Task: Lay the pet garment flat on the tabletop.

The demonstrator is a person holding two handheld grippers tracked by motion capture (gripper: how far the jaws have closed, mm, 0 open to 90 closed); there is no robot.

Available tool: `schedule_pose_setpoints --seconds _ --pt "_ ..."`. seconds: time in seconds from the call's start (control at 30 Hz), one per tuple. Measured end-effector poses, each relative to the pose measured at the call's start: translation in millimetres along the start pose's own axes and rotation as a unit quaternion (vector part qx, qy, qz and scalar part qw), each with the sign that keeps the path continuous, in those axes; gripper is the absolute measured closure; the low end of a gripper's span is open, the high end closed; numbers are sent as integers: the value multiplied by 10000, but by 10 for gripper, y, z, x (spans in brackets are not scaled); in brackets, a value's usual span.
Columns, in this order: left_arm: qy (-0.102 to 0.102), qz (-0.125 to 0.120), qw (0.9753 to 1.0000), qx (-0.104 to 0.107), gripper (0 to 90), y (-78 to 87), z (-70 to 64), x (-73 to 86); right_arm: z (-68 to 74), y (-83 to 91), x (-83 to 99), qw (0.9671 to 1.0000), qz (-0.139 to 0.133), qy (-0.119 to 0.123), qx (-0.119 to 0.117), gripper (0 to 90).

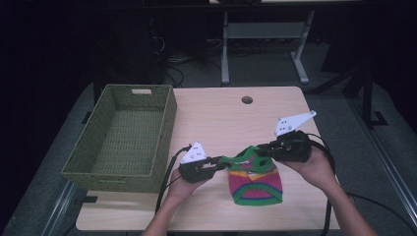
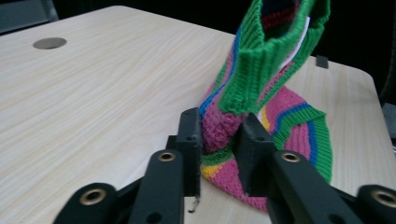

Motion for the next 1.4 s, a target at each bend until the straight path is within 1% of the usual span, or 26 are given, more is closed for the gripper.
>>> schedule_pose_setpoints --seconds 0.07,0.1,0.13,0.2,0.27,0.4,0.43,0.5,0.57,0.67,0.77,0.8,0.97,1.03,1.1,1.13,1.17,1.33,1.4 --pt "-31 11 10000 -62 769 -4 14 -22 -28 1 19 10000 -1 -9 12 823" --pt "0 9 10000 -91 783 -5 24 -35 -37 3 27 10000 -3 -56 13 823" --pt "44 -6 9999 -144 791 -7 47 -64 -54 1 34 10000 -23 -52 14 823" --pt "53 -25 9998 -172 796 -4 65 -90 -76 -2 42 10000 -13 -88 18 823" --pt "97 -110 9996 -235 803 4 98 -145 -105 -9 45 9999 -31 -115 34 823" --pt "56 -156 9993 -333 811 17 142 -246 -135 -26 43 9998 -17 -168 45 823" --pt "58 -148 9993 -348 813 18 148 -270 -133 -29 43 9998 3 -200 55 823" --pt "30 -130 9991 -395 814 23 159 -314 -139 -37 41 9998 -4 -161 94 823" --pt "3 -114 9990 -441 815 25 179 -354 -138 -43 38 9998 4 -173 108 823" --pt "27 -95 9988 -487 815 12 217 -395 -140 -62 34 9998 38 -152 117 823" --pt "41 -67 9985 -541 817 -13 263 -437 -172 -85 37 9996 93 -206 142 823" --pt "76 -49 9984 -558 817 -25 279 -447 -197 -94 40 9996 94 -205 166 823" --pt "155 28 9979 -630 816 -95 352 -477 -302 -108 53 9989 101 -359 280 822" --pt "147 45 9979 -635 817 -123 369 -482 -338 -117 61 9986 110 -382 335 823" --pt "184 98 9980 -603 820 -154 381 -476 -379 -131 79 9983 159 -416 365 823" --pt "193 152 9978 -617 820 -170 389 -473 -404 -142 91 9982 186 -429 389 823" --pt "201 151 9977 -623 820 -178 391 -473 -436 -153 103 9979 193 -446 419 822" --pt "193 206 9974 -660 820 -205 416 -488 -505 -170 110 9974 149 -535 462 822" --pt "206 270 9970 -692 820 -217 435 -486 -527 -180 109 9972 137 -548 497 821"
Point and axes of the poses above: each handheld gripper's, and its own axes: y roughly backward along the jaws, x roughly out of its underside, z roughly to its left, the point moved 5 cm from there along -y, roughly forward along the jaws, and after that the axes turned 5 degrees about x, right-handed, at the moved point
